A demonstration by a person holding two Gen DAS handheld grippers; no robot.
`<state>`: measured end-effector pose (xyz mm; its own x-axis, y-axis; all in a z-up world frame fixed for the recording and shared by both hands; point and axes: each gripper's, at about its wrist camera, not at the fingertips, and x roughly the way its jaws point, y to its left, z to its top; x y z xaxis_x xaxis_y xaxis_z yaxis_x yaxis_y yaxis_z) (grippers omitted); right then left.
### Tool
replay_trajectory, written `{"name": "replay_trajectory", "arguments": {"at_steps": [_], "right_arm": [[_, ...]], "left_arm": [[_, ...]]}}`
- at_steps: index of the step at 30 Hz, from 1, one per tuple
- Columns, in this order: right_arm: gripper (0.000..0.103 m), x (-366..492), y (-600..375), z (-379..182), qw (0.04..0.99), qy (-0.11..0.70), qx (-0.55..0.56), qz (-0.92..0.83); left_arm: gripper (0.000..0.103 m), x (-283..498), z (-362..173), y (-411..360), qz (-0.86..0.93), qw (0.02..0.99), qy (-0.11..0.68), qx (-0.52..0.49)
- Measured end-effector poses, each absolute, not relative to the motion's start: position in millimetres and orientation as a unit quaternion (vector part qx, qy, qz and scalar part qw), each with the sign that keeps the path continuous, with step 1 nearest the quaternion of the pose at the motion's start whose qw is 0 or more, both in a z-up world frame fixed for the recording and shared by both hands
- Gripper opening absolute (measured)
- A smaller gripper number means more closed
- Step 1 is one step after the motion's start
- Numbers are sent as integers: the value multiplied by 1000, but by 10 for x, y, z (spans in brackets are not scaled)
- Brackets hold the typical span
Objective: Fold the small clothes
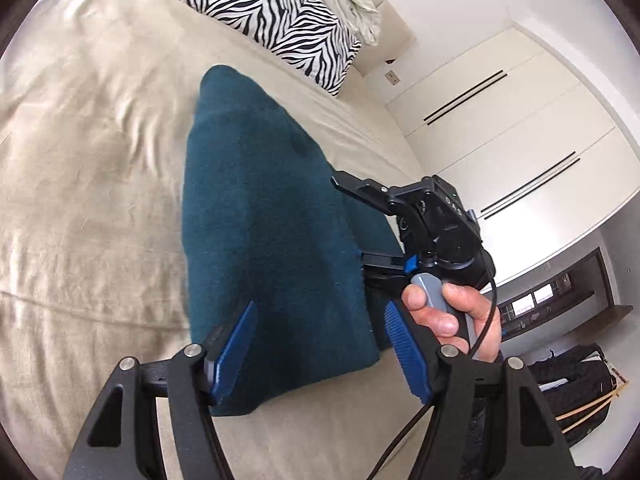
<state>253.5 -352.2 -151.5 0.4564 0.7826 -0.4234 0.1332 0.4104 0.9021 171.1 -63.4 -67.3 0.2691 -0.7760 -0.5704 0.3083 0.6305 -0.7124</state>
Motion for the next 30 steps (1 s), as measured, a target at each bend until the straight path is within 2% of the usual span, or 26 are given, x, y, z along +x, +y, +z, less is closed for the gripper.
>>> {"name": "replay_trajectory", "arguments": {"at_steps": [2,3,4,7,15,20,23,30], "right_arm": [[57,2541,-3448,-1482,713,484,460,213],[45,2551,-3406,-1472,721,495,440,202],[29,2568,-3369,-1465,729,507,420,188],[16,2572,-3368,-1451,736,521,398,169],[14,2532,-3753,-1108,763,528,346,142],[14,2374,-4234,-1199,764,540,340,96],[13,2240,-4430,-1367,757,520,383,104],[14,2230,-4435,-1075,780,517,338,99]], "left_arm": [[64,1829,-650,-705,-352,760,489,-243],[64,1835,-633,-686,-350,764,487,-240],[64,1840,-609,-703,-348,768,484,-234],[64,1838,-542,-782,-346,782,476,-206],[64,1801,-468,-928,-345,797,466,-168],[64,1842,-517,-1115,-341,797,473,-157],[64,1812,-567,-1269,-344,796,478,-142],[64,1864,-446,-1431,-349,806,462,-122]]}}
